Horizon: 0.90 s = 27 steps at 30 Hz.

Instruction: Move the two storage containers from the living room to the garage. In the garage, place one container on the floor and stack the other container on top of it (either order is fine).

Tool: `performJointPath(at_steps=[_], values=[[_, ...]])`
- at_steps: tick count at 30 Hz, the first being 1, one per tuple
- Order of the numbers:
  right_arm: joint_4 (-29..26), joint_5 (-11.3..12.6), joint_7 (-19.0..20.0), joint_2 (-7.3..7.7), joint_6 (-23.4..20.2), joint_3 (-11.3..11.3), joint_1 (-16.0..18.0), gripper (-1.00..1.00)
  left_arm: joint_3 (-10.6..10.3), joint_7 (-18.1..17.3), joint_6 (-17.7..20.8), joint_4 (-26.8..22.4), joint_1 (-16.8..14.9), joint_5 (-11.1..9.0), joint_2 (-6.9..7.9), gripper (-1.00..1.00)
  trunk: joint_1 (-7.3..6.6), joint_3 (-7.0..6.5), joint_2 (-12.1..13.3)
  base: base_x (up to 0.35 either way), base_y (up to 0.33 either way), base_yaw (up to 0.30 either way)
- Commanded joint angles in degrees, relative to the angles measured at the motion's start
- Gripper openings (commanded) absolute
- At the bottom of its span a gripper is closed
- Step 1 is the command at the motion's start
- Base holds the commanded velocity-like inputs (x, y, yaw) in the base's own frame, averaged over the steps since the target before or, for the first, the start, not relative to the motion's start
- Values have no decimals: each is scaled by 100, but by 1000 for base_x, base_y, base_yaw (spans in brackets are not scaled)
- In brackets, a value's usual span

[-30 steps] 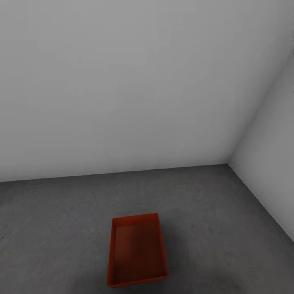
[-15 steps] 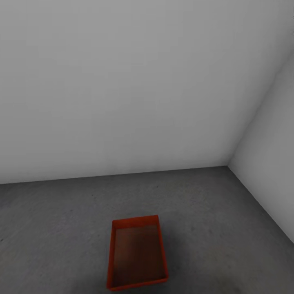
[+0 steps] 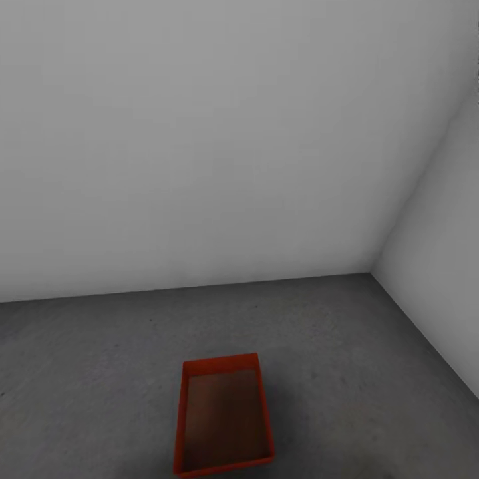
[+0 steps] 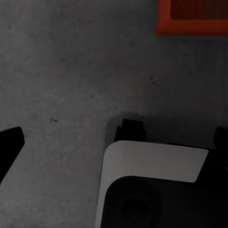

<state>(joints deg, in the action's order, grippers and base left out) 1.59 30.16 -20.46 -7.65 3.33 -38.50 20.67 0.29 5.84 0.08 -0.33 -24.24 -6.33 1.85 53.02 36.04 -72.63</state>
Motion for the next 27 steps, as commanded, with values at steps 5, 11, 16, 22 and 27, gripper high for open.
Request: performJointPath(at_steps=[5,11,16,22,27], values=[[17,60,4,-5,37,-43,0,100,-2,5,1,-2,-2,-57,0,100,0,-40,-3,0,0,0],[17,53,7,-3,49,-43,-56,100,-2,5,1,-2,-2,-54,0,100,0,-94,-3,0,0,0],[17,52,7,-8,46,-43,-73,100,-2,5,1,-2,-2,-57,0,100,0,-139,-3,0,0,0],[17,51,7,-7,45,-43,-76,100,-2,5,1,-2,-2,-56,0,100,0,-193,-3,0,0,0],[17,51,7,-1,52,-43,-75,100,-2,5,1,-2,-2,-58,0,100,0,-238,-3,0,0,0]])
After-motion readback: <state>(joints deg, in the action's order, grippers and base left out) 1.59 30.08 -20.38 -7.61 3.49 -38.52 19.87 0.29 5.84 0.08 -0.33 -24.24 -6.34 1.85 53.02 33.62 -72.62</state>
